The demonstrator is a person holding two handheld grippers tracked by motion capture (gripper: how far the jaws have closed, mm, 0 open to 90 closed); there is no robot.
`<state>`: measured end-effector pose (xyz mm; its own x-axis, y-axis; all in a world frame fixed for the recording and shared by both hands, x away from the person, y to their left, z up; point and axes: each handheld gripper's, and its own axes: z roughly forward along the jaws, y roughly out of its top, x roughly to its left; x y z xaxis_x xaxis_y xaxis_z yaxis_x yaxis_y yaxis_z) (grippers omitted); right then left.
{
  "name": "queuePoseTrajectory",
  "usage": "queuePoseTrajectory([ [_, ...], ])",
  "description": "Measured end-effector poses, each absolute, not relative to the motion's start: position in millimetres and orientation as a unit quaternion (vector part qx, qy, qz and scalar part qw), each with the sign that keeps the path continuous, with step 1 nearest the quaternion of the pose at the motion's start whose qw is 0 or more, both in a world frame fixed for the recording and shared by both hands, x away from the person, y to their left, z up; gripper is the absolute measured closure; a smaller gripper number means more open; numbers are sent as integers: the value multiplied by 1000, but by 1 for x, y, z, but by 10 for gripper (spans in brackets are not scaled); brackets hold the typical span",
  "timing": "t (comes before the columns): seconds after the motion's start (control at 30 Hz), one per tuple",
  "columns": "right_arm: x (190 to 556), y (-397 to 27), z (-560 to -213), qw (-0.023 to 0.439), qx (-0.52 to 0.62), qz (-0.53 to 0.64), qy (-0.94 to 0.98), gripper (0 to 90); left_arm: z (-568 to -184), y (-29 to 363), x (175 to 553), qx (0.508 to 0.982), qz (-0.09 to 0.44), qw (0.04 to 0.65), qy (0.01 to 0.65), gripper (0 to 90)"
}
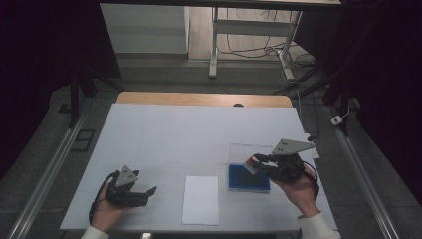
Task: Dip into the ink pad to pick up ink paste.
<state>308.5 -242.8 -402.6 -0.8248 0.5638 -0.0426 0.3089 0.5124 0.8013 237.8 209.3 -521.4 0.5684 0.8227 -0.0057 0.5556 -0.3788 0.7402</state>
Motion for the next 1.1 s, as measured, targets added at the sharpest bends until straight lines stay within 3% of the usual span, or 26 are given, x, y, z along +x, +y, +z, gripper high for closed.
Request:
queuePoseTrajectory([
  [1.1,322,-225,-440,137,258,339,894,706,-522,210,238,811,185,356,425,163],
])
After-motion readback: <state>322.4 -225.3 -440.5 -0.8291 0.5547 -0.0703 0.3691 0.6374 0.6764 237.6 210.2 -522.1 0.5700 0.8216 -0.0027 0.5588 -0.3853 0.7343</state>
